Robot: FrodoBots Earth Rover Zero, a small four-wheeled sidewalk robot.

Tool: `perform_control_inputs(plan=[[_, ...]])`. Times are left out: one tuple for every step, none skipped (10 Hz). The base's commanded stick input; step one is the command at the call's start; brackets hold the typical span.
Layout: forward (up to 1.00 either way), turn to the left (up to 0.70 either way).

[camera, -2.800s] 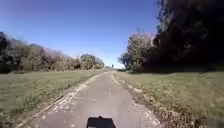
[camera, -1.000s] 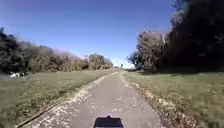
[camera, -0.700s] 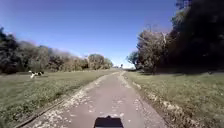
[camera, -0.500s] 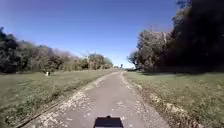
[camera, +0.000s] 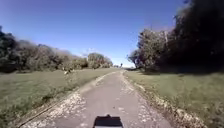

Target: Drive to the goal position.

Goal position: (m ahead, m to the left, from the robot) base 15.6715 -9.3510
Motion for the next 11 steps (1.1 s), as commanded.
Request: perform_control_inputs(plan=[[0.5,0.0],[0.5,0.0],[0.5,0.0],[0.5,0.0],[0.5,0.0],[0.5,0.0],[0.5,0.0],[0.5,0.0],[0.5,0.0],[0.5,0.0],[0.5,0.0]])
